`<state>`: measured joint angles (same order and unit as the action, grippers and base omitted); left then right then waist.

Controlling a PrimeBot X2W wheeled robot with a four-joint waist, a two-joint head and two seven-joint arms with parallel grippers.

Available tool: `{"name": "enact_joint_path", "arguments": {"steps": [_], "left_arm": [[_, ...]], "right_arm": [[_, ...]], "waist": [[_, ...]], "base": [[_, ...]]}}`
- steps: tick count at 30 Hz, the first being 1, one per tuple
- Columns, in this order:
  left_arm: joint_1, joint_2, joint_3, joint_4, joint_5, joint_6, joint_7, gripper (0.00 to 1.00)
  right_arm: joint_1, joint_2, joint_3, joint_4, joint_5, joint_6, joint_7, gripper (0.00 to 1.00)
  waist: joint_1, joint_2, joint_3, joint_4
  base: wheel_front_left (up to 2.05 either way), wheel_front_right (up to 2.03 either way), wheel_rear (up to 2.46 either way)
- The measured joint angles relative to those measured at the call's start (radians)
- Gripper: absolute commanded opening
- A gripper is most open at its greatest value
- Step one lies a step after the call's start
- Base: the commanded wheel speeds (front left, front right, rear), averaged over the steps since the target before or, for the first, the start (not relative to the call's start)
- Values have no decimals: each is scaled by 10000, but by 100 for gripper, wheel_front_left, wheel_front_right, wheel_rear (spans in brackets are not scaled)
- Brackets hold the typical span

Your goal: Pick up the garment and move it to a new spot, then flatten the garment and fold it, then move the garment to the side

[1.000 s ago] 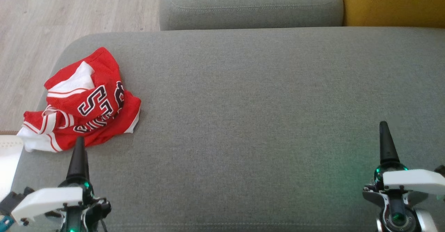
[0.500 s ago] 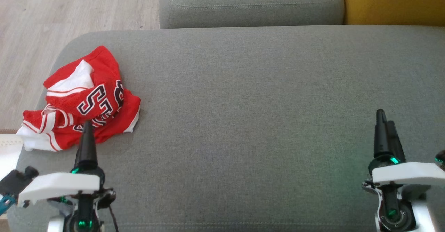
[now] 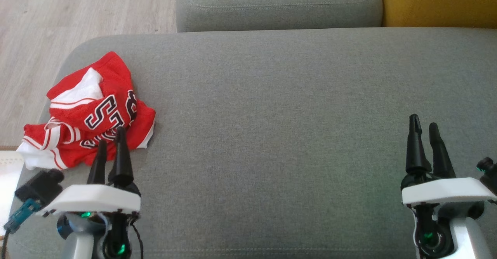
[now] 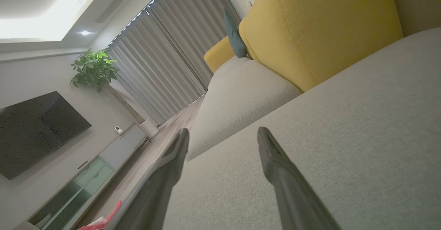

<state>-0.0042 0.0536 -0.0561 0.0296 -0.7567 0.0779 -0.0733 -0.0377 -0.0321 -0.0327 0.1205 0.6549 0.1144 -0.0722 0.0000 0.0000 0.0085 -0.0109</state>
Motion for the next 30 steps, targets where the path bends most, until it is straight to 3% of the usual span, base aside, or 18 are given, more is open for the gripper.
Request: {"name": "enact_joint_path", "arguments": {"steps": [19,30], "left_arm": [[-283,1411,-2493,-102,2568,2243,-522,100],[-692,2211,-4136,96,4100,3404,-838,100]], "right_arm": [[-128,-27,334,8,-2142,10,-520,100],[-108,-46,537,144,-4169,25,-802,100]], "waist": [[0,0,-59,30],[0,0,-98,-16]], "base": [[0,0,0],[0,0,0]]}}
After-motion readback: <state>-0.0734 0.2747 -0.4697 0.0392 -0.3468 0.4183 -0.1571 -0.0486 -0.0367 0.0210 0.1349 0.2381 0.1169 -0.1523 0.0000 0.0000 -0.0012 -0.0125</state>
